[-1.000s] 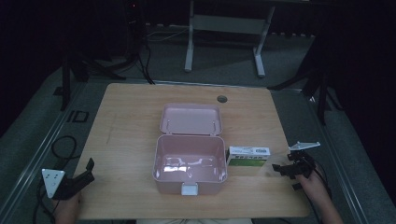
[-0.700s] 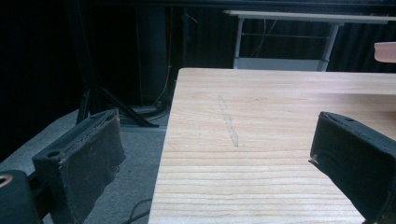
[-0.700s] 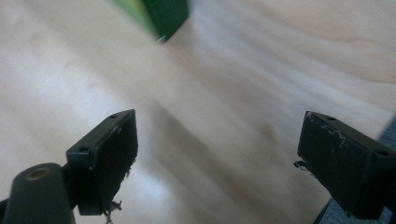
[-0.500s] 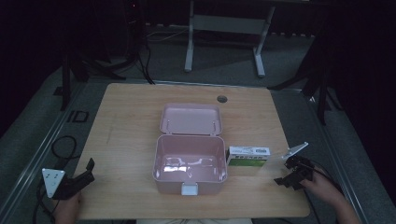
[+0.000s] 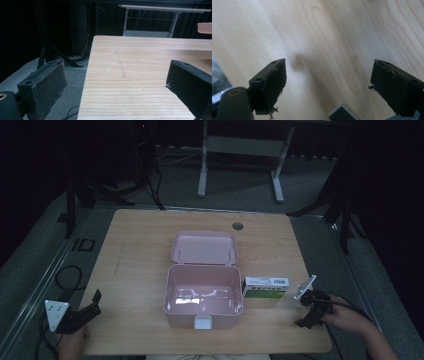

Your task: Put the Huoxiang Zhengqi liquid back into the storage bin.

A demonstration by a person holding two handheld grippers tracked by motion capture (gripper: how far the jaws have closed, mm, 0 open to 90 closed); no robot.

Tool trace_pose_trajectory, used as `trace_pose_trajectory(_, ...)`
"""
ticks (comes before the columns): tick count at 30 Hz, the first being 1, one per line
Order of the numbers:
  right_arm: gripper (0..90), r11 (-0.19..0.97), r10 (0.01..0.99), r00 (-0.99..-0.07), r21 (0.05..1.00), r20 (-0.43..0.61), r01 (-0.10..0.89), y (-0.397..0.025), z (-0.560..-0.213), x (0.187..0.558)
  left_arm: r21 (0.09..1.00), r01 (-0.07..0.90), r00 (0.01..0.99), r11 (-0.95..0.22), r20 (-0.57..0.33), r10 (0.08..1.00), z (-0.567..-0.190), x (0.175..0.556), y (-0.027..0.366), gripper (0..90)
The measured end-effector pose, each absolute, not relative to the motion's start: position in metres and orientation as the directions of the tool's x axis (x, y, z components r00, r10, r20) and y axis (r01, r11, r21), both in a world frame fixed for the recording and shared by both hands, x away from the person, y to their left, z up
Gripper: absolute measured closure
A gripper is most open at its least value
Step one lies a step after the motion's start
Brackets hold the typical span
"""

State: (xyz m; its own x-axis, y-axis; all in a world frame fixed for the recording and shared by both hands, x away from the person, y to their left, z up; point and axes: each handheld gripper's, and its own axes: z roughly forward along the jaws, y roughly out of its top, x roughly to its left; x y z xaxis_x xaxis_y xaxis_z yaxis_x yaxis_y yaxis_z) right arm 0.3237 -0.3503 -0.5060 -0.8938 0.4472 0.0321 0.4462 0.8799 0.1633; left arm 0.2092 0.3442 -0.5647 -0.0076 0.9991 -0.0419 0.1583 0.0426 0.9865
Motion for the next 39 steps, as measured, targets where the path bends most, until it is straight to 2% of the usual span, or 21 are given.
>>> trace_pose_trajectory(5, 13.0, 0.913, 0.393, -0.918, 0.098, 0.053, 0.397, -0.339, -0.503, 0.323, 0.986, 0.16, 0.009, 0.041, -0.043, 0.999, -0.565, 0.209, 0.344, 2.8)
trace_pose_trajectory(14, 12.6, 0.943, 0.325, -0.942, 0.05, 0.081, 0.33, -0.317, -0.503, 0.322, 0.986, 0.162, 0.009, 0.038, -0.04, 0.999, -0.565, 0.209, 0.344, 2.8)
trace_pose_trajectory(20, 12.7, 0.958, 0.278, -0.957, 0.044, 0.086, 0.282, -0.3, -0.495, 0.319, 0.986, 0.161, 0.011, 0.04, -0.043, 0.999, -0.565, 0.209, 0.344, 2.8)
trace_pose_trajectory(24, 13.0, 0.977, 0.204, -0.974, 0.039, 0.1, 0.208, -0.285, -0.49, 0.312, 0.986, 0.161, 0.011, 0.04, -0.042, 0.999, -0.565, 0.209, 0.344, 2.8)
trace_pose_trajectory(30, 13.1, 0.988, 0.146, -0.983, 0.03, 0.114, 0.15, -0.265, -0.485, 0.308, 0.986, 0.16, 0.013, 0.042, -0.045, 0.999, -0.565, 0.209, 0.345, 2.8)
trace_pose_trajectory(34, 16.0, 0.995, 0.099, -0.987, 0.001, 0.128, 0.1, -0.255, -0.48, 0.305, 0.986, 0.162, 0.016, 0.044, -0.047, 0.999, -0.565, 0.21, 0.345, 2.8)
trace_pose_trajectory(39, 16.6, 0.997, 0.072, -0.99, -0.008, 0.122, 0.072, -0.242, -0.472, 0.305, 0.986, 0.159, 0.019, 0.051, -0.054, 0.998, -0.565, 0.209, 0.345, 2.8)
